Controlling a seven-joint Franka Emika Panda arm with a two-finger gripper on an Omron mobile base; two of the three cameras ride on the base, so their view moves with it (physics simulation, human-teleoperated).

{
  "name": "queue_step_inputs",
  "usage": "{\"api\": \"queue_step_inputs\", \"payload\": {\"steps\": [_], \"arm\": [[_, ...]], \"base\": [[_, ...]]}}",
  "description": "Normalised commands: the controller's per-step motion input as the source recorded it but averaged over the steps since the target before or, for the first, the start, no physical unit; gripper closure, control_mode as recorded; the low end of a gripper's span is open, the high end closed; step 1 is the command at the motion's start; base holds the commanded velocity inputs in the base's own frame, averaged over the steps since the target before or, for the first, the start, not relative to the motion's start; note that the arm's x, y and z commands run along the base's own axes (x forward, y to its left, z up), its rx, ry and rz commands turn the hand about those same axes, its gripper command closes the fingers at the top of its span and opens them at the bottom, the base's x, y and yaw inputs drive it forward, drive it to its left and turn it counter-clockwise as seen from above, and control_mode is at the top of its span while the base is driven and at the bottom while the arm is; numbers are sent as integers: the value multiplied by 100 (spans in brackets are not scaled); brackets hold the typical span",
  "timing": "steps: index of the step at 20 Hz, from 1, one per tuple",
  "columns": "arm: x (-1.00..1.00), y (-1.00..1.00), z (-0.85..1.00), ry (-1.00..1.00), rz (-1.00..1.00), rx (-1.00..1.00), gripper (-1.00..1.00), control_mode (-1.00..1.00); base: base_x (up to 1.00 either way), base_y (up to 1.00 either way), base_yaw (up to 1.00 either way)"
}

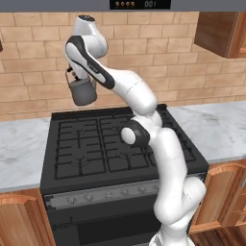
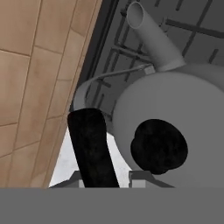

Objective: The kettle is done boiling. Turn off the stove, then wait for 300 timesteps before moving the kettle to the dining table.

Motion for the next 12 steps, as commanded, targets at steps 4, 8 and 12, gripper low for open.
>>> {"api": "queue_step_inputs", "payload": {"steps": [4, 8, 12], "arm": [[-92, -28, 0, -6, -10, 2, 100, -100], [-91, -20, -8, 0, -10, 4, 100, -100], [-99, -21, -5, 0, -11, 6, 100, -100]], "base": [[0, 0, 0], [0, 0, 0], [0, 0, 0]]}}
